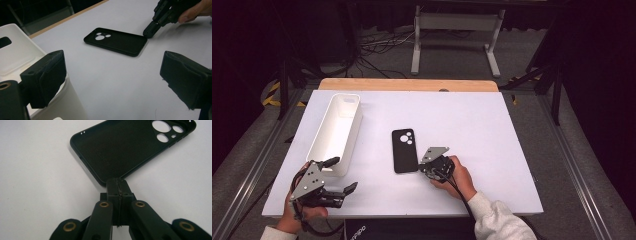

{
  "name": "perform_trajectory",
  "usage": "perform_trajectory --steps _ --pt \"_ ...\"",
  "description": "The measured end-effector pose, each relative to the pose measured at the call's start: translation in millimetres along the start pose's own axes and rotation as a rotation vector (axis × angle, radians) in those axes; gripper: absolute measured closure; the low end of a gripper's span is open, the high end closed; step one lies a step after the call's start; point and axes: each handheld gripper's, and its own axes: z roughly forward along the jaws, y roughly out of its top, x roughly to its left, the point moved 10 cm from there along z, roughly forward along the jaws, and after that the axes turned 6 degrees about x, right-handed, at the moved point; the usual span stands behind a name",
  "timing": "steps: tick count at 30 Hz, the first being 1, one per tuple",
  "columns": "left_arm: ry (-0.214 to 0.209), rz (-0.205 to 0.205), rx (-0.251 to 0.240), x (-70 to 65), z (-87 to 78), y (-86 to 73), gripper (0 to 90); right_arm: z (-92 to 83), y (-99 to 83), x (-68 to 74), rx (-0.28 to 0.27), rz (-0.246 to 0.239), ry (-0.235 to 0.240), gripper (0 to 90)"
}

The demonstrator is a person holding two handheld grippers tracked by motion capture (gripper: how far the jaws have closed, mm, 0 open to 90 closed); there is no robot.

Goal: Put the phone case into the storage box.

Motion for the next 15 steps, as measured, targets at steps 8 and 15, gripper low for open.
perform_trajectory --steps 8,15 --pt "0.002 0.0 0.0 0.6 -0.1 0.1 7.5 -9.3 5.0 -7.2 -0.04 0.039 0.005 87.3" --pt "0.0 -0.004 0.004 1.8 0.8 -0.3 7.4 -19.9 22.0 -24.1 -0.095 0.08 -0.015 81.3"
